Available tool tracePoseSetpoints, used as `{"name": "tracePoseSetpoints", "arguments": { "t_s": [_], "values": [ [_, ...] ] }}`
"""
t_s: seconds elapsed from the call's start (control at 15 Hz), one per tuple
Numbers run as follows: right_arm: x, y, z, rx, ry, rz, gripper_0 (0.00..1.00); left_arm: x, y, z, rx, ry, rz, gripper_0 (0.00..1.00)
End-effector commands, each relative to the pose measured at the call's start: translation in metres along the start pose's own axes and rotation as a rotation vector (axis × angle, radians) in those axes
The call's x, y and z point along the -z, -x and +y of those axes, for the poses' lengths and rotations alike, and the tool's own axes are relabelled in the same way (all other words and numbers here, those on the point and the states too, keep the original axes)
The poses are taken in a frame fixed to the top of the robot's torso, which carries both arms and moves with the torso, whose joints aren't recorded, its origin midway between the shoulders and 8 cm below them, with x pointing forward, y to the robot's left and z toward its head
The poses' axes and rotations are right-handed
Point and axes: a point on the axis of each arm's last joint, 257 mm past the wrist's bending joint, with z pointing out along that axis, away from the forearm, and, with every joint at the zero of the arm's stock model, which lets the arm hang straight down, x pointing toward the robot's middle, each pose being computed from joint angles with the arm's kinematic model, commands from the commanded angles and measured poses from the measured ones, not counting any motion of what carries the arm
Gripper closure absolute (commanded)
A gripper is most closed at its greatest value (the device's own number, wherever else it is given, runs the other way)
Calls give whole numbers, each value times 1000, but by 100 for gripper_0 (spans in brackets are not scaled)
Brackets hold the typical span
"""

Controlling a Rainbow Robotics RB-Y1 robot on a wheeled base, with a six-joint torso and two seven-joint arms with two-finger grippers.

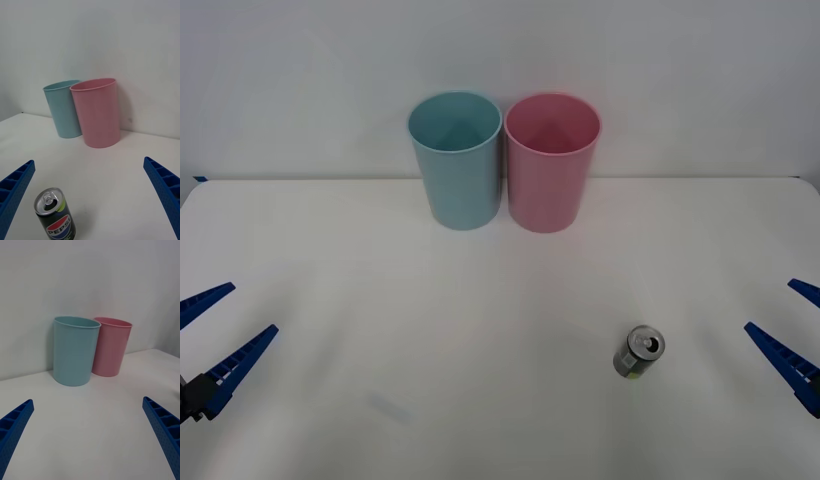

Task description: Grasp the object on the table and drop it into the matching bin: aluminum can to the light blue bin, PET bottle to the pink bin.

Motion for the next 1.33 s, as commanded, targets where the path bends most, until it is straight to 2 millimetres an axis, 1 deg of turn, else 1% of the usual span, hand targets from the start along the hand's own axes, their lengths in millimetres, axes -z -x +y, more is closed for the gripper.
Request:
{"name": "tracePoseSetpoints", "arguments": {
  "t_s": [0.07,0.13,0.4,0.6,0.87,1.0,1.33],
  "values": [
    [0,0,0,0,0,0,0,0,0,0,0,0,0,0],
    [3,-8,2,-25,-11,3,0,0,0,0,0,0,0,0],
    [1,-5,5,-27,1,5,0,0,0,0,0,0,0,0],
    [9,-12,5,-24,12,46,0,0,0,0,0,0,0,0],
    [24,-31,3,-35,30,95,0,0,0,0,0,0,0,0],
    [29,-36,6,-42,48,102,0,0,0,0,0,0,0,0],
    [44,-58,12,-34,72,129,0,0,0,0,0,0,0,0]
  ]
}}
